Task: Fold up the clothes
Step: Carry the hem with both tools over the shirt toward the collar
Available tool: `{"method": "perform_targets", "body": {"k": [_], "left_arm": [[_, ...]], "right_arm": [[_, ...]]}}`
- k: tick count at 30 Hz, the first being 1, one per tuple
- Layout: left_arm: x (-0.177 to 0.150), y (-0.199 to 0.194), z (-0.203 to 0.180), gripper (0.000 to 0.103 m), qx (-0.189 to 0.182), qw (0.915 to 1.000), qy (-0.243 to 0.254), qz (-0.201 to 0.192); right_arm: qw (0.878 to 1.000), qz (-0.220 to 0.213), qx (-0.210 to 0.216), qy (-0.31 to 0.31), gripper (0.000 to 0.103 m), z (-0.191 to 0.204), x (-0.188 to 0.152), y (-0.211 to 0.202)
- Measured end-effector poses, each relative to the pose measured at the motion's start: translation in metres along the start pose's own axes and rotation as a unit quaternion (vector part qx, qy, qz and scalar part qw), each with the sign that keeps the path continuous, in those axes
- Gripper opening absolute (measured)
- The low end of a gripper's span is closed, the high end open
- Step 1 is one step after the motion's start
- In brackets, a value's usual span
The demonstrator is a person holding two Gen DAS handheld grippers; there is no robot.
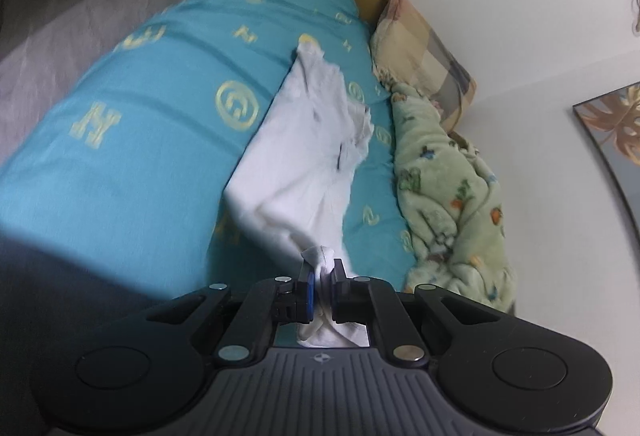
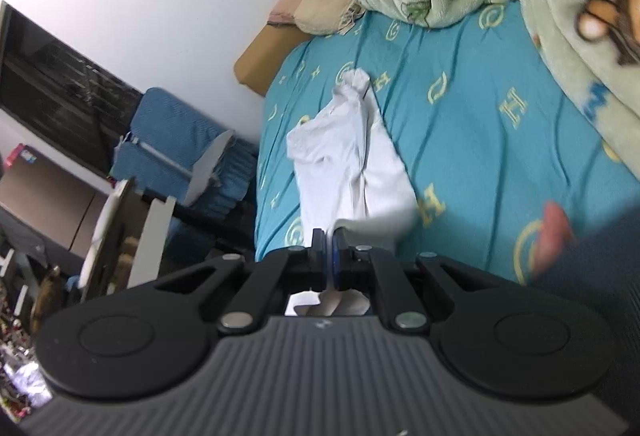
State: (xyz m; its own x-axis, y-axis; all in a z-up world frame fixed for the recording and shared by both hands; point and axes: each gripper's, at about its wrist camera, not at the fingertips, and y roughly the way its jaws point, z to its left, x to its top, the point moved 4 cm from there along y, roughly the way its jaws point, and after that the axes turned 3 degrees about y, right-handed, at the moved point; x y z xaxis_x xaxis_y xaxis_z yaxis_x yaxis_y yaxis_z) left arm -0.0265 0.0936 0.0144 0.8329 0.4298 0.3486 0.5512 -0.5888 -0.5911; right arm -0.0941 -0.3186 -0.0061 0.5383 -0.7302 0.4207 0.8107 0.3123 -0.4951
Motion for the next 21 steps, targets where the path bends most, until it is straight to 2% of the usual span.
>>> {"method": "perform_targets", "body": {"k": [5,8,12,15,19,21], "left_arm": [[0.051,0.036,-0.028,0.008,0.019,0.9954,0.07,-0.062],[0.075,0.057,-0.046,0.008,0.036,0.9818,0.141,-0.122],[0.102,0.1,-0.048,0.007,0.059,0.969,0.177,-0.161],[0.118,0.132,-0.045,0.007,0.084,0.956,0.214,-0.182],[0.136,0.179,-0.032,0.007,0.109,0.945,0.244,-0.188],[0.143,0.206,-0.021,0.007,0.114,0.9439,0.254,-0.178]], "right_arm": [[0.999,-0.032,-0.006,-0.03,0.006,0.016,0.043,0.056],[0.997,-0.054,-0.003,-0.063,0.006,0.024,0.066,0.091],[0.991,-0.073,-0.012,-0.116,0.006,0.026,0.09,0.142],[0.984,-0.092,-0.02,-0.149,0.006,0.021,0.105,0.179],[0.977,-0.11,-0.035,-0.181,0.006,0.005,0.118,0.222],[0.978,-0.101,-0.043,-0.18,0.006,-0.006,0.121,0.242]]}}
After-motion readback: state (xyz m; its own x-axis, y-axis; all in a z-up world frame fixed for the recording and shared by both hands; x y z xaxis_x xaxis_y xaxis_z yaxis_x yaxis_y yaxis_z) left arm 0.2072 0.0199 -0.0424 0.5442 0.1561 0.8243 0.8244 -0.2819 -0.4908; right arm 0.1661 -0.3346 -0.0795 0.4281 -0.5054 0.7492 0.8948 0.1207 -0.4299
